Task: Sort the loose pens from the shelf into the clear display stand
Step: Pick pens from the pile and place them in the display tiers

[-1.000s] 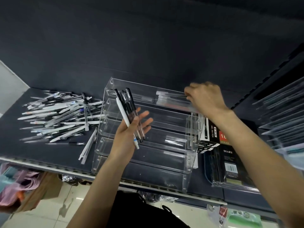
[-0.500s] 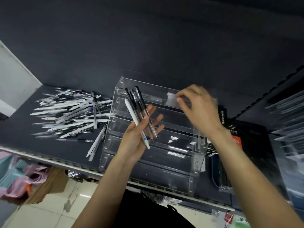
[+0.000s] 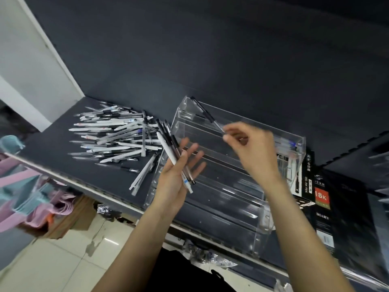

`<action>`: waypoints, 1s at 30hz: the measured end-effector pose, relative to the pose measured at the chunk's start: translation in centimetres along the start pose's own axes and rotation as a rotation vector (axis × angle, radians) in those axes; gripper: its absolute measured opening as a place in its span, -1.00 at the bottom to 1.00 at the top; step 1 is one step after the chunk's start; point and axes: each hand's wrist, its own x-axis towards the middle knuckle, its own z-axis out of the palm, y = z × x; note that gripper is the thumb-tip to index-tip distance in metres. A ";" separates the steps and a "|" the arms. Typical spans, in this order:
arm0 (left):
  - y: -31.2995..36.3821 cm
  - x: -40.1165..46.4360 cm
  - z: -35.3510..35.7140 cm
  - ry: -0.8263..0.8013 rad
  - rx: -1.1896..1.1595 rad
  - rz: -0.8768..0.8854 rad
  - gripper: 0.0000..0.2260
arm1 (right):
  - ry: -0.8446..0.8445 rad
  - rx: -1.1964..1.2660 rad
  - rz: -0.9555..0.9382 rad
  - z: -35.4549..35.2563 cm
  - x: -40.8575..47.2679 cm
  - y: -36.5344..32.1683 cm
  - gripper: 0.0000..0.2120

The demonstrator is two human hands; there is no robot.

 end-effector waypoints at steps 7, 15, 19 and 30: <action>1.8 1.1 -2.1 0.124 -0.094 0.022 -0.77 | -0.142 -0.655 -0.201 0.4 7.3 1.3 -0.84; 1.9 1.6 -2.2 0.076 -0.169 0.010 -0.76 | -0.311 -0.719 -0.212 2.3 9.1 2.2 -0.83; 1.8 1.8 -1.7 0.049 -0.044 0.037 -0.76 | -0.338 -0.741 -0.209 2.4 9.3 2.5 -0.81; 1.4 1.6 1.5 -0.059 -0.180 0.044 -0.68 | -0.348 0.033 -0.010 4.2 0.6 -3.8 -0.82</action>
